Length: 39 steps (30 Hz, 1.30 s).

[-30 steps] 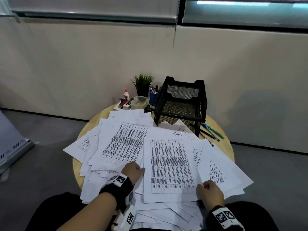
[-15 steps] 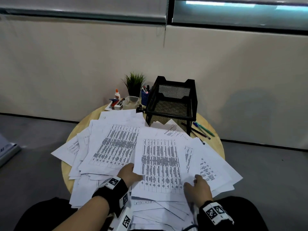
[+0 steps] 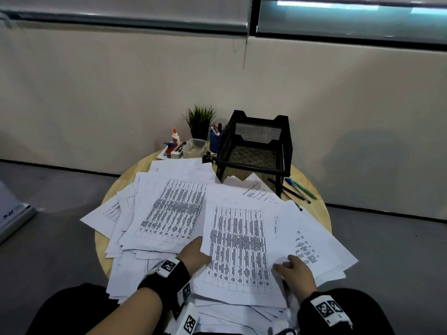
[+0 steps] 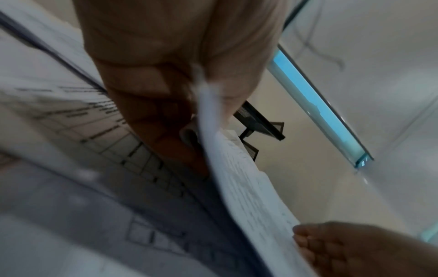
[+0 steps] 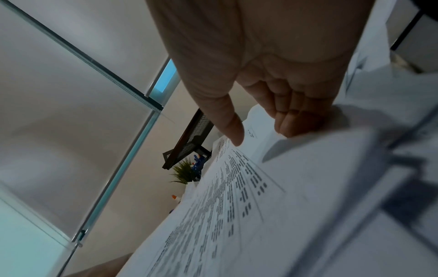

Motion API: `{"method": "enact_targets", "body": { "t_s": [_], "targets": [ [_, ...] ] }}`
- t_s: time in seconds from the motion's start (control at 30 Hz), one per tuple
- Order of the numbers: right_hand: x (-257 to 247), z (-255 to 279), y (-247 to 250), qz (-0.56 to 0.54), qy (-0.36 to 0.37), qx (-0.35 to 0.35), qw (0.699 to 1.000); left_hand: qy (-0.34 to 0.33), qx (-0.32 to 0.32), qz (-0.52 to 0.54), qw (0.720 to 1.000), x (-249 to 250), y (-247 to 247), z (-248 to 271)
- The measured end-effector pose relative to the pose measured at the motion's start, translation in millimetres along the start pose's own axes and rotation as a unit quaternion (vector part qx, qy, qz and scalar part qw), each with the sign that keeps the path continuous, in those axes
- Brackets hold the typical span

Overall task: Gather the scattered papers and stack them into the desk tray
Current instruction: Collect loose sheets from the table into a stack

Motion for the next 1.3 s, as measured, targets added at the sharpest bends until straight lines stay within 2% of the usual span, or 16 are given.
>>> {"method": "enact_targets", "body": {
  "t_s": [0.2,0.3,0.37,0.43,0.5,0.53,0.67,0.8,0.9,1.1,1.2,1.3],
  "targets": [
    [-6,-3,-1,-0.075,0.006,-0.005,0.997,-0.024,0.045,0.175,0.983,5,16,4],
    [-14,4,-16,-0.121,0.004,-0.076,0.99,-0.022,0.039,0.198,0.979,7,12,4],
    [-20,7,-20,-0.142,0.024,-0.09,0.986,-0.022,0.061,0.154,0.986,6,18,3],
    [-15,-2,-14,-0.139,0.047,-0.055,0.988,-0.025,0.105,0.011,0.994,2,39,-3],
    [-3,-12,-8,-0.138,0.048,-0.042,0.988,-0.016,0.145,-0.137,0.98,-3,63,-9],
    [-1,-12,-5,-0.132,0.047,-0.039,0.989,-0.006,0.149,-0.177,0.973,-8,70,-13],
    [4,-6,17,-0.128,0.04,0.015,0.991,0.054,0.027,-0.259,0.964,-35,57,-24],
    [-2,1,24,-0.14,0.062,0.05,0.987,0.089,-0.027,-0.314,0.945,-40,38,-18],
    [-2,0,24,-0.138,0.071,0.067,0.986,0.103,-0.039,-0.323,0.94,-38,31,-19],
    [0,-2,17,-0.125,0.063,0.055,0.989,0.109,-0.054,-0.368,0.922,-39,35,-23],
    [-5,2,23,-0.121,0.075,0.066,0.988,0.097,-0.058,-0.362,0.925,-35,41,-23],
    [-12,5,27,-0.119,0.101,0.075,0.985,0.117,-0.065,-0.351,0.927,-38,34,-23]
  ]
}}
Point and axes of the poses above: each hand's wrist, its own z-axis away from the middle knuckle, its own y-axis out of the back of the hand, x = y × z, the point moved 10 cm from there along -z, towards the middle knuckle, and after that the axes turned 8 degrees about -y, right-handed, at the moved point
